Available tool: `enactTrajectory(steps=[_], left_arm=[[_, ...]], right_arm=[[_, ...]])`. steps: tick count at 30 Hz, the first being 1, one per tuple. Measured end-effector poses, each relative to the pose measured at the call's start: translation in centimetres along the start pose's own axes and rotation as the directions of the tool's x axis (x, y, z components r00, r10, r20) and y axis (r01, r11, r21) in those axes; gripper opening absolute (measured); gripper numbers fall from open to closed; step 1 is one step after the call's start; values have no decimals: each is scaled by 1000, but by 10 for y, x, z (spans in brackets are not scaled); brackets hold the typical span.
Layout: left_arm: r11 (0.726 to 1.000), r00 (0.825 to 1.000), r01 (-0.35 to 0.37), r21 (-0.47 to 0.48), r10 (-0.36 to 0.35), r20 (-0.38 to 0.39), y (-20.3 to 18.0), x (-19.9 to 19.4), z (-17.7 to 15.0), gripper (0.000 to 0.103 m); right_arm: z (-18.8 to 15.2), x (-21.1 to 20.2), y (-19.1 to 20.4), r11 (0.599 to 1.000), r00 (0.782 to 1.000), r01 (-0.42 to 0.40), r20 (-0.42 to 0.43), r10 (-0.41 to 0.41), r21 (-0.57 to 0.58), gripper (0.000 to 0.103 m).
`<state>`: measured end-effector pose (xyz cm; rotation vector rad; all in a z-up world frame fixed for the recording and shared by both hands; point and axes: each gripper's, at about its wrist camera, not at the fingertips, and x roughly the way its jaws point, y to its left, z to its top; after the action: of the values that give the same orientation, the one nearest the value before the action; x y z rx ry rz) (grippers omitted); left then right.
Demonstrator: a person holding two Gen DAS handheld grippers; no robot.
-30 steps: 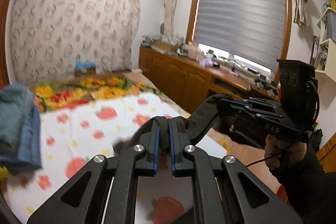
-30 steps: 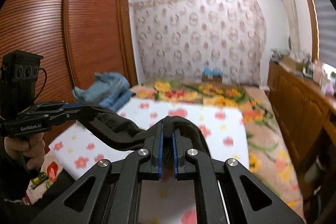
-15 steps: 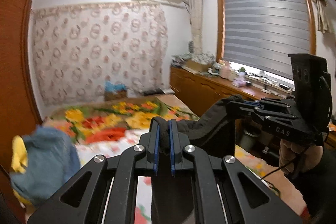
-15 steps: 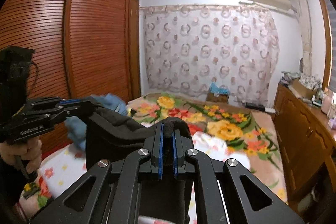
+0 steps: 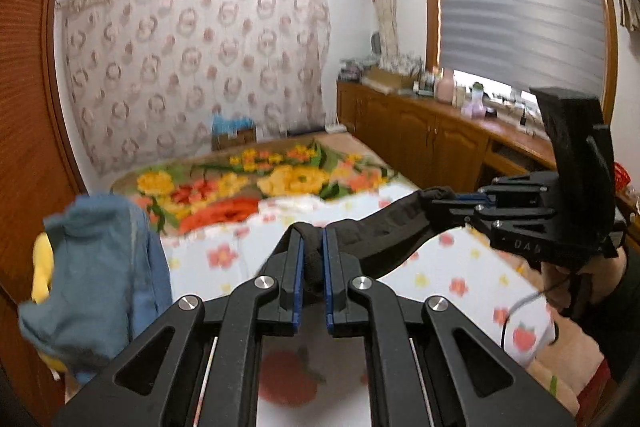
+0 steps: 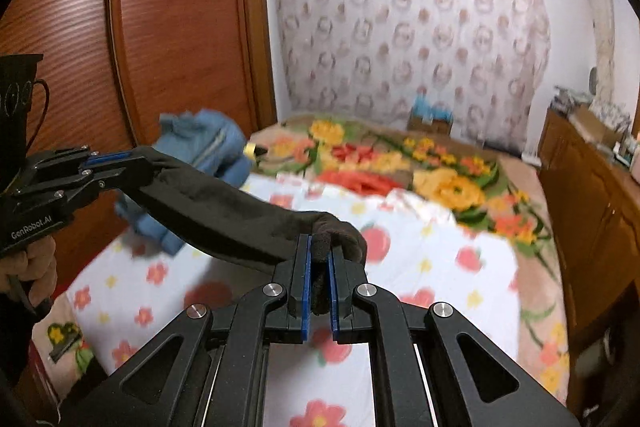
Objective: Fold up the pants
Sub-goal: 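Lift the black garment's hem with both tools and fold it over, then lower the held hem onto the garment and open both tools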
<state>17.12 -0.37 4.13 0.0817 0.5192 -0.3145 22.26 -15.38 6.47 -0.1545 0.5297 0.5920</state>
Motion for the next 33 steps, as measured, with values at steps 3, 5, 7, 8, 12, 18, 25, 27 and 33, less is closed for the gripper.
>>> enactTrajectory(steps=[3,5,7,8,12,18,25,27,33], left_arm=[[1000,999,17,-12,-17,-29,-6,-4,-21,9],[999,999,33,-25,-34,-41,-9,-11,-36,9],[999,998,40,-30,-41,-46,-12,-18,-43,9],[999,998,42,-31,-44,-50,-14,-21,-48,9],[999,997,38,-26,-39,-60,-18,-30,-56,9],[999,998,37,-20,-38,-59,-20,-40,-63,9],[999,996,51,-9,-52,-74,-26,-48,-73,9],[998,995,58,-14,-59,-82,-27,-48,-75,9],[997,990,70,-27,-73,-117,-36,-50,-99,9]], right_arm=[[-7,9,5,1000,999,-17,-32,17,8,7],[-9,5,6,1000,999,-27,-44,27,11,7],[-11,0,8,999,998,-41,-52,42,11,7],[-10,-6,7,999,997,-46,-55,46,11,7],[-23,-30,13,998,997,-58,-57,58,-2,7],[-38,-44,13,998,996,-69,-56,69,2,7],[-56,-49,13,997,994,-74,-83,75,13,7],[-61,-51,13,997,993,-78,-87,80,25,7],[-83,-49,19,994,989,-91,-110,97,57,7]])
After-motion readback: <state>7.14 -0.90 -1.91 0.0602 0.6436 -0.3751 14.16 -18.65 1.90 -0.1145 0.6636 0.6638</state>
